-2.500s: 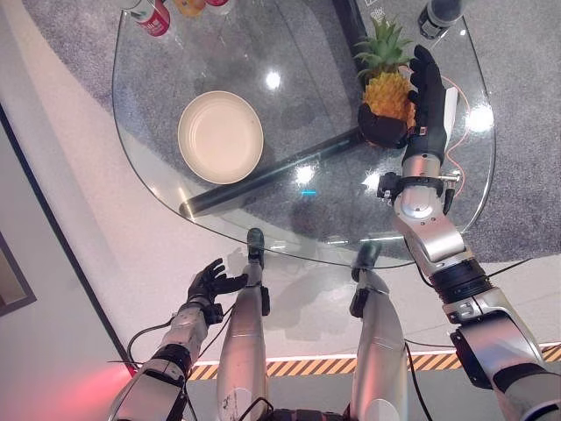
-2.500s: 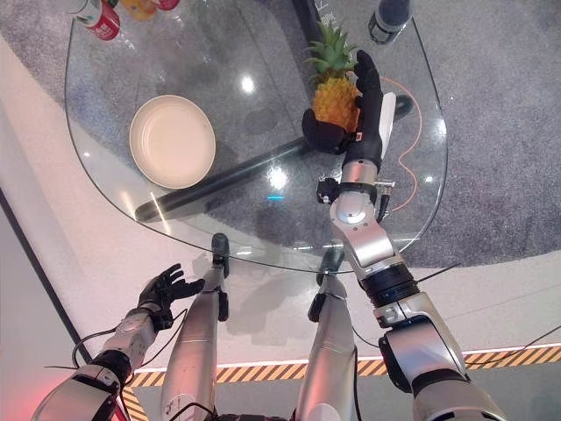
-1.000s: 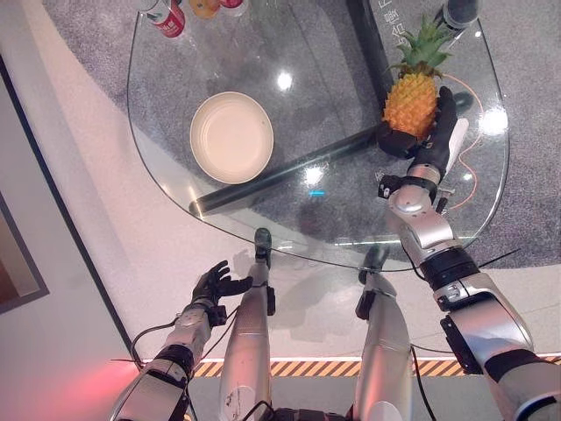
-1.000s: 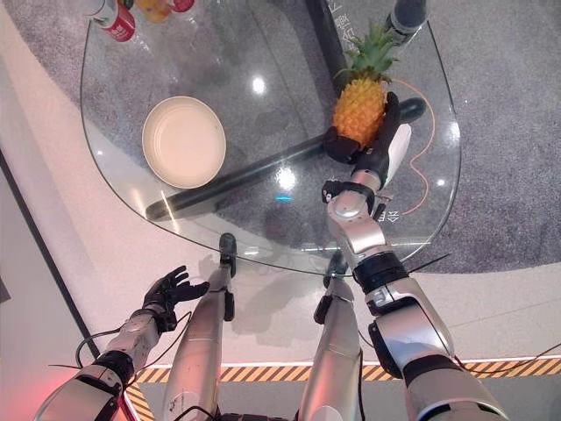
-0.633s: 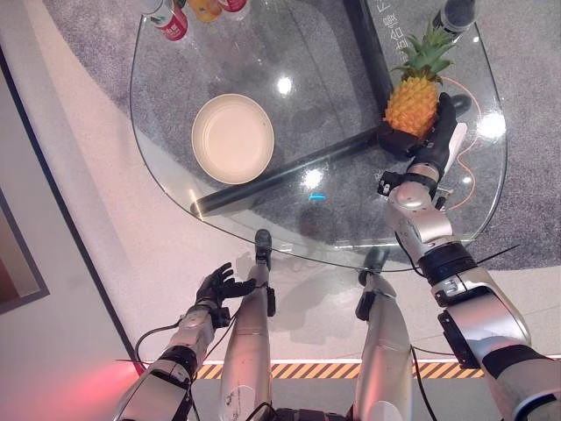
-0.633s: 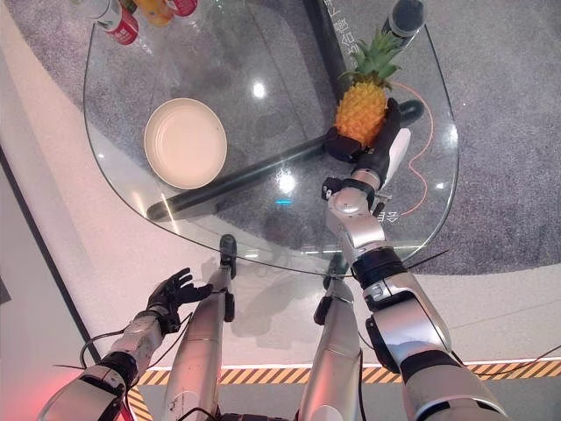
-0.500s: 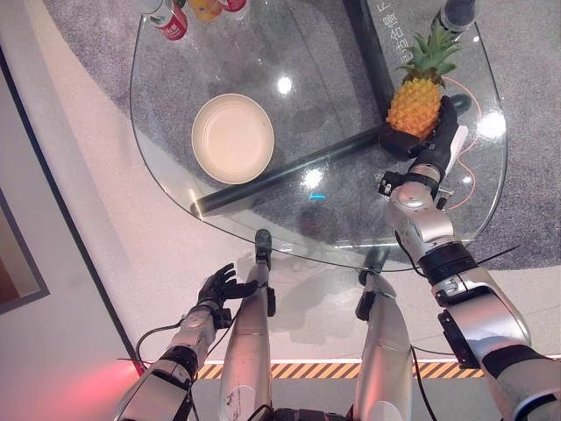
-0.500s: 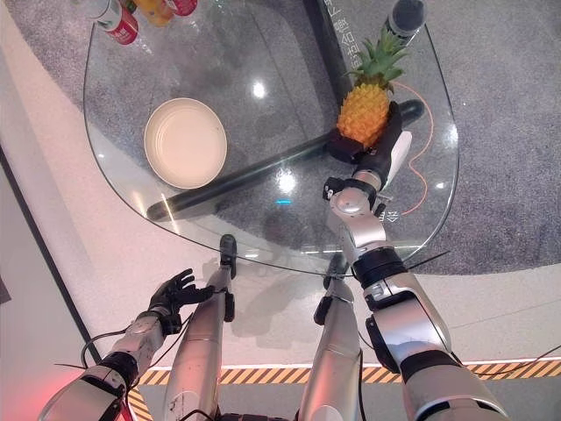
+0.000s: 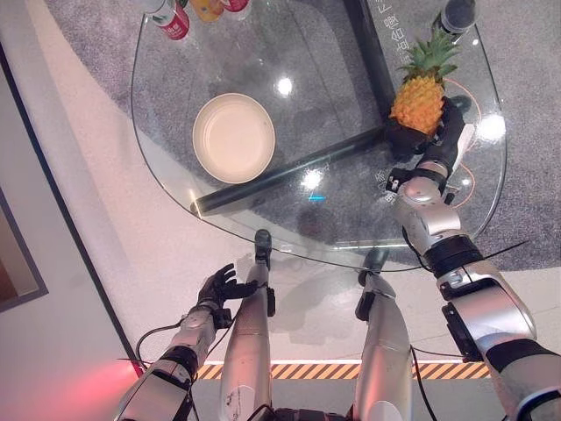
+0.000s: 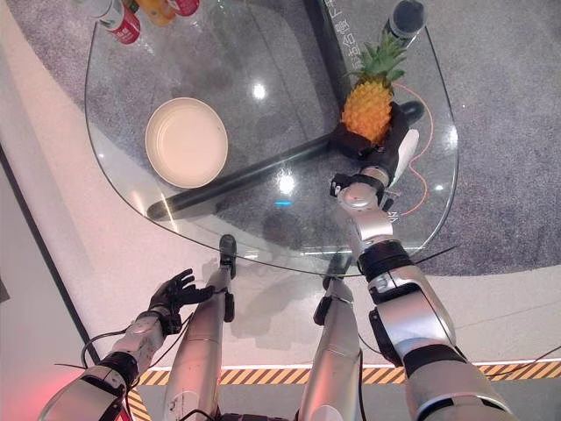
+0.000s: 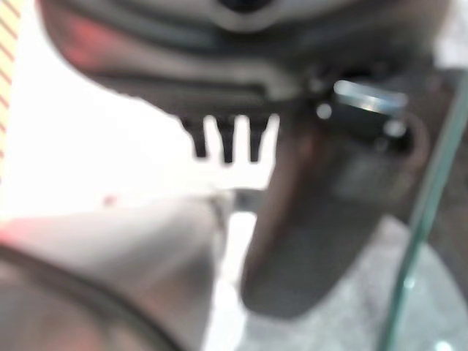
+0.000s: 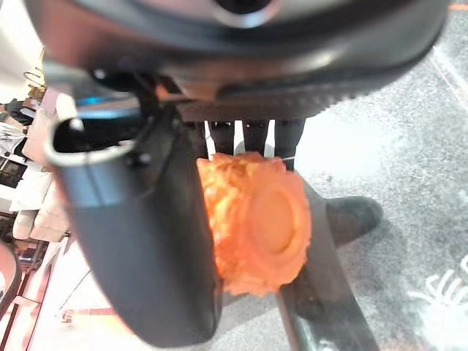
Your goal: Pick up the fruit to the plate
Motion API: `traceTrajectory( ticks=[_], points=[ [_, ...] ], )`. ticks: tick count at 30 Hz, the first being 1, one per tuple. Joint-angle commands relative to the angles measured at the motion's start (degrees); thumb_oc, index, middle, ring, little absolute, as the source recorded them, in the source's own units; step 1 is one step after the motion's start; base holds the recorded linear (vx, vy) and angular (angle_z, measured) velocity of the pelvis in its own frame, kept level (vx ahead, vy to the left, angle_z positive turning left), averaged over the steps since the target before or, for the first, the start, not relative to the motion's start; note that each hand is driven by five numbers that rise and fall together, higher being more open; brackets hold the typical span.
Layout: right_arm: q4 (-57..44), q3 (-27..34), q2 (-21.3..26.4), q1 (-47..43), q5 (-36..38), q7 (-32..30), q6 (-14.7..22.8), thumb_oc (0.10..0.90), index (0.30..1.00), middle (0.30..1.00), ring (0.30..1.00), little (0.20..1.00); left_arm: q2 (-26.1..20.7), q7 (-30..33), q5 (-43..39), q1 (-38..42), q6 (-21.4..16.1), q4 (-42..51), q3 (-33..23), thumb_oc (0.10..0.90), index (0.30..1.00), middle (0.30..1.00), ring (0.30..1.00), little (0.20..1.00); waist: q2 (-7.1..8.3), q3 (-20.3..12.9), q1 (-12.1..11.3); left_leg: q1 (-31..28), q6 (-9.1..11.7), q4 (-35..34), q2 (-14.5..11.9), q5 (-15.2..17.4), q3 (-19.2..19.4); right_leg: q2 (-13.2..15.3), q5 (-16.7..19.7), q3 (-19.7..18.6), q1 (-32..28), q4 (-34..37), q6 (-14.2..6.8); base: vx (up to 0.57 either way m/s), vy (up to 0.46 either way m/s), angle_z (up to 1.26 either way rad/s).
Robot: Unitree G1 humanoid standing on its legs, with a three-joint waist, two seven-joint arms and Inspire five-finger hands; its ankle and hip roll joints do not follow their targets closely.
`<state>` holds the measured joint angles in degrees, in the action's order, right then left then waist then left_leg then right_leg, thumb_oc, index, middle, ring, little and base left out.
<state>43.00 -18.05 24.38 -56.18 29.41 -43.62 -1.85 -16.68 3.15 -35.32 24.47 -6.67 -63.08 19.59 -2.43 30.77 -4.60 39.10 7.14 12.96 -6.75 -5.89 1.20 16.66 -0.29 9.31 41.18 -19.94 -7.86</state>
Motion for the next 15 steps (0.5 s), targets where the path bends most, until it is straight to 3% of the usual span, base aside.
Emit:
traceTrajectory(
  ticks=[1, 15],
  points=[
    [2.2, -0.7, 0.9, 0.3, 2.4, 2.2, -0.9, 0.100, 0.300, 0.300, 0.300, 0.200, 0.0, 0.9, 0.4, -1.8, -0.3, -2.5, 1.6, 0.800, 0.900, 0.900, 0.900, 0.900, -2.42, -1.0, -1.0, 2.0, -2.1, 1.0, 0.8, -0.1, 0.2, 0.0, 4.7, 2.0, 0.4, 1.0, 0.1, 0.00, 0.000, 0.00],
    [0.4, -0.8, 1.0, 0.7, 0.8, 3.6, -0.6, 0.100, 0.300, 0.300, 0.300, 0.200, -0.1, 1.1, 0.3, -2.3, -0.5, -2.0, 1.4, 0.800, 0.900, 0.900, 0.900, 0.900, -2.15, -1.0, -1.1, 2.0, -2.1, 1.1, 0.6, -0.1, 0.1, -0.1, 4.7, 2.1, 0.2, 1.0, 0.1, 0.00, 0.000, 0.00]
  ],
)
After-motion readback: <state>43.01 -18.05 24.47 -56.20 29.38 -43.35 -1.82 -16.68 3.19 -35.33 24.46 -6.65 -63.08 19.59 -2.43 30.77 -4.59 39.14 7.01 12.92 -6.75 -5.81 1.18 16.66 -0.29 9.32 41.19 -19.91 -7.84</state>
